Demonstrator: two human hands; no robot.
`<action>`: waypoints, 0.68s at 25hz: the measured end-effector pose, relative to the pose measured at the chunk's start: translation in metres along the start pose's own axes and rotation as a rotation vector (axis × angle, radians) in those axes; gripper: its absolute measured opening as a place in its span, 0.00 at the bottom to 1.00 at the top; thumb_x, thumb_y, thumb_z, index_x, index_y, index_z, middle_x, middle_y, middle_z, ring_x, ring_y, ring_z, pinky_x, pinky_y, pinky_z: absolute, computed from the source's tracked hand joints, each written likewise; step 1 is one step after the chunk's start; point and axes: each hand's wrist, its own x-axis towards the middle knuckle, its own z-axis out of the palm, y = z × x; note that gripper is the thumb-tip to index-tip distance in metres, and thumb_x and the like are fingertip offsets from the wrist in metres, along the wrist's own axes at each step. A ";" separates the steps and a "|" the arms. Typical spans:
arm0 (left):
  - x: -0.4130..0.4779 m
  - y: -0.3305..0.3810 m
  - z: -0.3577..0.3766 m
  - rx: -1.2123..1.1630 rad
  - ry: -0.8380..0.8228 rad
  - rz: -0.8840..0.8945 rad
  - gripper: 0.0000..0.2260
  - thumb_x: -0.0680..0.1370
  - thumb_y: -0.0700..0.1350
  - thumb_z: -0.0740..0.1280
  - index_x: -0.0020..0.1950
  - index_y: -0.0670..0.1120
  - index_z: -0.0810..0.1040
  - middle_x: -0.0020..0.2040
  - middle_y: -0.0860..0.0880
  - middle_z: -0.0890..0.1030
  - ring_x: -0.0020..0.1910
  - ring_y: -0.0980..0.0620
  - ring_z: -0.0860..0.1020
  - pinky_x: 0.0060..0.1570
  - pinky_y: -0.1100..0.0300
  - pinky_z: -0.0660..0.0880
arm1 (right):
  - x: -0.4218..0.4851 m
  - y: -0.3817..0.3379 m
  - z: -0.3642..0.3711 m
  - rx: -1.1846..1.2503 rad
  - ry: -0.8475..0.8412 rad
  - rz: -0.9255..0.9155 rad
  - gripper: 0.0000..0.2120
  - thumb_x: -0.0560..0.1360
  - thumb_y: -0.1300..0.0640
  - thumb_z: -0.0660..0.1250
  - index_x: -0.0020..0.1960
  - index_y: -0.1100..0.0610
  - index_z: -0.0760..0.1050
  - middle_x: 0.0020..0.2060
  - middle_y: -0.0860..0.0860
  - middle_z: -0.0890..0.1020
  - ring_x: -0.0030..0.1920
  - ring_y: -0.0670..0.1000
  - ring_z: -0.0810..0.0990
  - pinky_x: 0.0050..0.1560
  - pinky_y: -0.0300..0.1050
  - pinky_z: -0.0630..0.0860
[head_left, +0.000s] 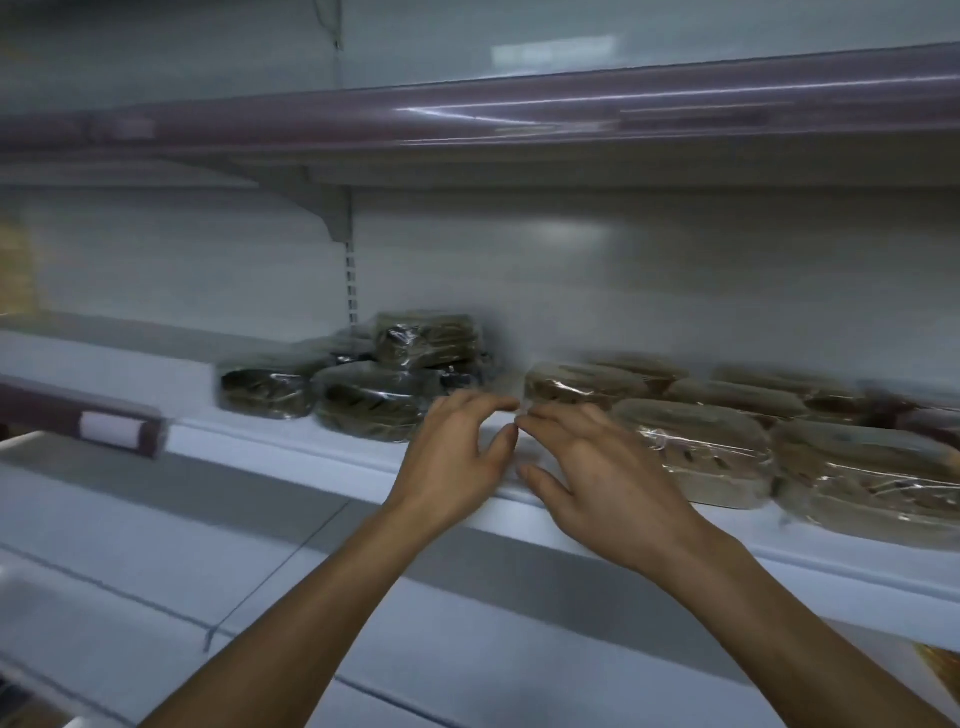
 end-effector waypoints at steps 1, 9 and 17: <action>-0.010 -0.007 -0.008 0.031 0.017 -0.015 0.13 0.80 0.49 0.65 0.65 0.55 0.78 0.62 0.55 0.77 0.64 0.56 0.70 0.63 0.62 0.67 | 0.003 -0.006 0.007 0.045 -0.019 -0.005 0.23 0.79 0.46 0.60 0.73 0.50 0.69 0.69 0.45 0.72 0.69 0.48 0.67 0.69 0.42 0.64; -0.044 -0.060 -0.060 0.053 0.267 -0.028 0.15 0.77 0.46 0.69 0.64 0.54 0.78 0.59 0.57 0.70 0.61 0.54 0.70 0.59 0.52 0.75 | 0.022 -0.033 0.028 0.216 -0.115 0.054 0.27 0.81 0.45 0.59 0.78 0.48 0.60 0.73 0.44 0.67 0.72 0.46 0.60 0.70 0.41 0.61; -0.016 -0.122 -0.102 -0.033 0.039 -0.107 0.32 0.74 0.65 0.66 0.76 0.59 0.62 0.72 0.52 0.63 0.71 0.52 0.62 0.67 0.50 0.71 | 0.075 -0.079 0.060 0.295 -0.122 0.299 0.44 0.74 0.29 0.57 0.80 0.46 0.42 0.78 0.46 0.56 0.77 0.46 0.52 0.74 0.50 0.60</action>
